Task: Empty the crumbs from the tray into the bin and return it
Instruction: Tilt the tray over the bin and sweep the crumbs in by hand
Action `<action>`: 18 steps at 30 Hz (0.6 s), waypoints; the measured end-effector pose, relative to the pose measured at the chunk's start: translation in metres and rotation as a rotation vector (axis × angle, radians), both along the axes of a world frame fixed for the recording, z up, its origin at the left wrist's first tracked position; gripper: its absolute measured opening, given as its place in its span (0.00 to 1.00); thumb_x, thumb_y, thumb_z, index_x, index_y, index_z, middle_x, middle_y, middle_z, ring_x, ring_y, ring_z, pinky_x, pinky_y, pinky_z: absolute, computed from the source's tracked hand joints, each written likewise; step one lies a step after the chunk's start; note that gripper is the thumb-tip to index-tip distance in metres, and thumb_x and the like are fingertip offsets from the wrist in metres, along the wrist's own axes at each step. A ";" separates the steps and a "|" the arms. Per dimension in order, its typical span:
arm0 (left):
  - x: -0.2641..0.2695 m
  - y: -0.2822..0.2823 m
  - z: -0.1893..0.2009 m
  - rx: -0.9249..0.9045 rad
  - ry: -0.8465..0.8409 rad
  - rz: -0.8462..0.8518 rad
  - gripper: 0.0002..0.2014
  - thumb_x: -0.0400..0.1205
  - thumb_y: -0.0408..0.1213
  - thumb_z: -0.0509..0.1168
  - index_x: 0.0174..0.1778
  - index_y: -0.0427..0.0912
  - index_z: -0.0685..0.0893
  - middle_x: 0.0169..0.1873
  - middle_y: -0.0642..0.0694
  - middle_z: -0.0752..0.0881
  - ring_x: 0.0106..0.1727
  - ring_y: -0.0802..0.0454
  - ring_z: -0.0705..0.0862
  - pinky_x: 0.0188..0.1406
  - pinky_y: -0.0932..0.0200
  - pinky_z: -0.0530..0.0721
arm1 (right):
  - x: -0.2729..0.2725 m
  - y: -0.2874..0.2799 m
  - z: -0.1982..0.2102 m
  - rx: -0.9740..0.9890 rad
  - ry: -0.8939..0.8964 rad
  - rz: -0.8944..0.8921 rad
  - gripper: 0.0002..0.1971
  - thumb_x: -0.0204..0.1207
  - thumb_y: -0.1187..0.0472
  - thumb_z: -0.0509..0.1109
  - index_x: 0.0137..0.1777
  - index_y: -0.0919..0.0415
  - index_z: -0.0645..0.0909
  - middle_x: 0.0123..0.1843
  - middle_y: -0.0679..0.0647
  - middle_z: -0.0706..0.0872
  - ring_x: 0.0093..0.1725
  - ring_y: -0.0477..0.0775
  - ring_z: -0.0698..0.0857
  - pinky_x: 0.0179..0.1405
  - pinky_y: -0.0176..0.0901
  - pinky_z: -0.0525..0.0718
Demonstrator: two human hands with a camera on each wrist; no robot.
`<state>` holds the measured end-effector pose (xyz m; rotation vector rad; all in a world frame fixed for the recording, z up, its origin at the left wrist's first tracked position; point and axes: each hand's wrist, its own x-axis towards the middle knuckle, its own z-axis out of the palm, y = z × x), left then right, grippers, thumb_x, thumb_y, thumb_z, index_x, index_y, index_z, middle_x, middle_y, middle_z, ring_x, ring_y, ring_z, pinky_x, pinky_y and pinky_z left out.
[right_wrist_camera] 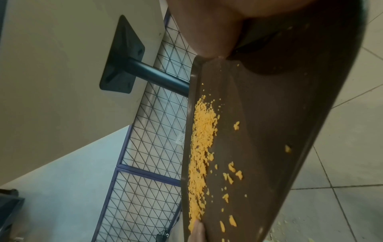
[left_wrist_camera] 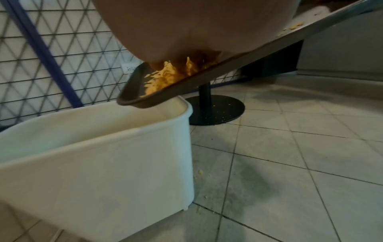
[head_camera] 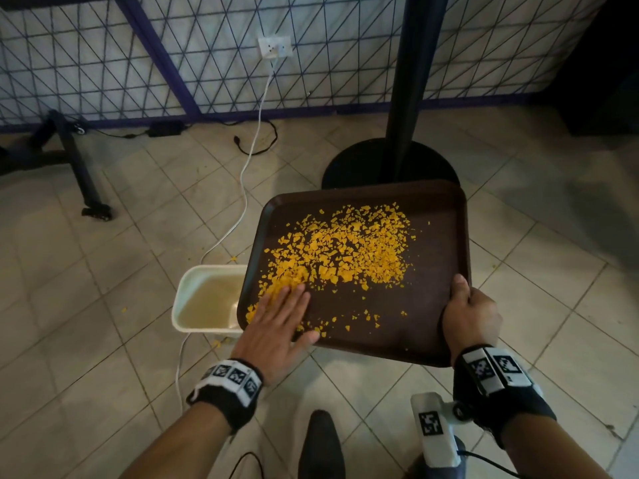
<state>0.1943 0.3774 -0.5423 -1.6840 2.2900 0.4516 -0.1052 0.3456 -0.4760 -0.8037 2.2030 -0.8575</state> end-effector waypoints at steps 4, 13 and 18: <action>-0.010 -0.003 0.013 -0.016 0.054 0.056 0.37 0.83 0.67 0.29 0.85 0.51 0.36 0.84 0.51 0.33 0.84 0.50 0.30 0.84 0.42 0.36 | -0.001 0.002 -0.004 -0.001 0.016 0.010 0.26 0.86 0.49 0.55 0.53 0.73 0.83 0.42 0.65 0.81 0.42 0.60 0.75 0.44 0.47 0.71; -0.133 0.022 0.030 -0.094 0.186 -0.347 0.36 0.87 0.66 0.38 0.86 0.49 0.44 0.85 0.52 0.40 0.86 0.49 0.38 0.82 0.41 0.36 | 0.004 0.002 0.001 0.002 0.031 0.019 0.26 0.86 0.48 0.55 0.56 0.71 0.84 0.52 0.71 0.86 0.46 0.64 0.79 0.46 0.49 0.73; -0.056 0.029 0.007 -0.040 0.130 -0.180 0.34 0.86 0.66 0.33 0.85 0.53 0.38 0.84 0.55 0.34 0.85 0.52 0.32 0.83 0.44 0.32 | -0.003 0.001 0.000 0.006 0.035 0.007 0.26 0.86 0.48 0.55 0.55 0.72 0.84 0.47 0.69 0.84 0.44 0.62 0.76 0.47 0.48 0.72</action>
